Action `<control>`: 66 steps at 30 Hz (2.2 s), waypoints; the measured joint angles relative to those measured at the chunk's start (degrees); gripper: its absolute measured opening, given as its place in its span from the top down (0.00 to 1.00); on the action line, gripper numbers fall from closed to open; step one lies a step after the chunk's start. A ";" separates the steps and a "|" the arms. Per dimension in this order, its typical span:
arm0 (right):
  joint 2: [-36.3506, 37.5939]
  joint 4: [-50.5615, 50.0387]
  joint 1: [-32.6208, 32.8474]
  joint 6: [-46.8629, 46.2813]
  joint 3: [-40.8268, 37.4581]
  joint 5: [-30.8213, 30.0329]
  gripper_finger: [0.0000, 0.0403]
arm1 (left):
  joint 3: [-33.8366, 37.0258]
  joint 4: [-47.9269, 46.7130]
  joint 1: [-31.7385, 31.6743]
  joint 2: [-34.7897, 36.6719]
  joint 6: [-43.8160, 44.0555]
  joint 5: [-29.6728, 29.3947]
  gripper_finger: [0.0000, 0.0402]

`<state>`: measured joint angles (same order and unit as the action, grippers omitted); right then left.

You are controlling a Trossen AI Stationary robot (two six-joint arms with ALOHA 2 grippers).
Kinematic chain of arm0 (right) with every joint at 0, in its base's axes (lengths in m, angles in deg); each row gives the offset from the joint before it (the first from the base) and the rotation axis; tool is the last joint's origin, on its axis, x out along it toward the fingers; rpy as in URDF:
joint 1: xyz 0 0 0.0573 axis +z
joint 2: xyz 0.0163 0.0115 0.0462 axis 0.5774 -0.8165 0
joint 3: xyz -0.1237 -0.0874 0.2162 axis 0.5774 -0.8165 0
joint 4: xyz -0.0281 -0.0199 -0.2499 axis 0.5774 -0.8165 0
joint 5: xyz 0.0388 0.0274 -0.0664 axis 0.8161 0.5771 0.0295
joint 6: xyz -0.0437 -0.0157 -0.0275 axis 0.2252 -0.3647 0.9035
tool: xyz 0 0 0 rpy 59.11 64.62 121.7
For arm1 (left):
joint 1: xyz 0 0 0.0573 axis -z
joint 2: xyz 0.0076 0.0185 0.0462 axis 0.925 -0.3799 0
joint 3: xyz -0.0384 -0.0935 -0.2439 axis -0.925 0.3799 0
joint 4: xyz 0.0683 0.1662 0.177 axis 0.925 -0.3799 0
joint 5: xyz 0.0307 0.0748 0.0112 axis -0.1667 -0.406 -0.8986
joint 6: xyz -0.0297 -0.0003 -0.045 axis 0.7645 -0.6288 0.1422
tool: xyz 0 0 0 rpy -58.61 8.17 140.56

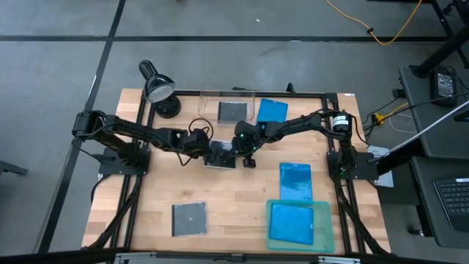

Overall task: Pick & place jewel cases by type
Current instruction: Put the top black cd case into the transparent bin

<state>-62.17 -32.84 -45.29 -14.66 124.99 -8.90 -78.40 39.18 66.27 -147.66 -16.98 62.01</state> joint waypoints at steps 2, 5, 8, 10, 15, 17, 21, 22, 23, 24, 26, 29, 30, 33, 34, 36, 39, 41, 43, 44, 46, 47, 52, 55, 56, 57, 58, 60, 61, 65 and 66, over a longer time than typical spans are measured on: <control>0.00 -0.22 0.02 0.01 0.04 0.02 0.98 | -0.03 0.14 0.01 0.59 -0.10 -0.14 0.50; 0.00 -0.70 -0.23 0.01 0.10 0.14 0.98 | -0.07 0.55 -0.01 1.98 -0.20 -0.93 0.51; 0.00 -1.27 -0.33 0.01 0.15 0.33 0.98 | -0.20 3.31 0.25 3.96 -1.55 -3.49 0.51; 0.00 -1.34 -0.47 0.07 0.15 0.33 0.98 | -0.22 16.80 0.20 5.33 -1.88 -5.70 0.51; -0.05 -0.61 -0.76 0.22 0.16 0.39 0.98 | -0.96 31.03 0.38 5.06 -3.11 -0.31 0.51; -0.11 -0.34 -0.88 0.14 0.18 1.17 0.98 | -0.39 28.53 0.19 2.97 -2.58 -0.38 0.51; -0.13 -0.27 -0.90 0.01 0.09 1.40 0.98 | -1.08 31.28 0.15 1.59 -0.85 1.37 0.51; -0.13 -0.42 -0.90 0.02 0.09 1.40 0.98 | -0.59 30.58 0.29 0.72 -1.01 1.40 0.51; -0.13 -0.70 -0.90 0.05 0.11 1.36 0.98 | -0.48 31.46 0.31 -0.06 -1.20 1.17 0.51; -0.13 -0.76 -0.90 0.03 0.09 1.40 0.98 | -0.57 32.85 0.37 -0.05 -1.25 0.76 0.51; -0.13 -0.91 -0.90 0.09 0.09 1.53 0.98 | -0.93 34.18 0.41 0.96 -1.30 0.49 0.51; -0.13 -0.86 -0.91 0.14 0.09 1.63 0.98 | -0.72 32.89 0.36 0.56 -1.70 0.35 0.51; -0.13 -0.87 -0.91 0.15 0.09 1.61 0.98 | -0.68 32.82 0.34 0.55 -1.69 0.40 0.51; -0.13 -0.85 -0.91 0.18 0.07 1.62 0.98 | -0.85 29.67 0.37 1.67 -2.36 0.08 0.51; -0.13 -0.87 -0.90 0.18 0.07 1.62 0.98 | -0.85 26.70 0.38 1.72 -2.37 -0.54 0.51; -0.13 -0.87 -0.90 0.18 0.04 1.64 0.98 | -0.77 18.86 0.38 1.62 -0.91 -2.07 0.52; -0.13 -0.88 -0.90 0.15 0.04 1.64 0.98 | -0.74 9.12 0.92 1.61 0.15 -3.76 0.56; -0.13 -0.90 -0.90 0.10 0.04 1.64 0.98 | -0.74 2.03 1.97 1.43 0.91 -5.93 0.62; -0.13 -0.91 -0.90 0.07 0.02 1.66 0.98 | -0.72 -4.18 2.87 1.37 2.34 -8.85 0.70; -0.13 -0.92 -0.90 0.07 0.02 1.66 0.98 | -0.72 -6.89 3.32 1.37 3.02 -10.48 0.74; -0.13 -0.96 -0.90 0.06 0.02 1.66 0.98 | -0.72 -11.86 4.12 1.37 4.25 -12.85 0.84; -0.13 -0.96 -0.90 0.07 0.02 1.68 0.98 | -0.72 -13.67 4.59 1.37 4.65 -13.66 0.90; -0.13 -1.00 -0.90 0.07 0.00 1.73 0.98 | -0.70 -25.01 6.40 1.37 8.90 -15.49 0.99; -0.13 -1.02 -0.90 0.12 0.00 1.75 0.98 | -0.70 -32.95 7.76 1.16 13.77 -15.70 1.00; -0.13 -1.02 -0.90 0.14 0.00 1.77 0.98 | -0.65 -35.17 8.17 1.07 15.59 -15.94 1.00; -0.13 -1.02 -0.90 0.16 0.00 1.77 0.98 | -0.63 -37.01 8.52 1.07 17.20 -16.37 1.00; -0.13 -1.02 -0.90 0.18 0.00 1.81 0.98 | -0.63 -38.06 8.85 1.09 18.40 -16.92 1.00; -0.13 -1.00 -0.91 0.24 -0.02 1.96 0.98 | -0.63 -38.96 9.08 1.07 19.52 -17.25 1.00; -0.13 -0.99 -1.01 0.30 -0.02 2.29 0.98 | -0.63 -39.41 9.08 1.05 19.75 -17.31 1.00; -0.13 -0.98 -1.07 0.40 -0.02 2.69 0.98 | -0.63 -40.29 8.75 -1.24 20.00 -17.11 1.00; -0.13 -0.98 -1.07 0.42 -0.02 2.69 0.98 | -0.63 -40.21 8.54 -2.22 19.98 -16.73 0.99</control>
<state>-62.30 -33.82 -46.36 -14.24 124.97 -6.21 -79.04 -1.03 74.82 -149.88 3.00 45.28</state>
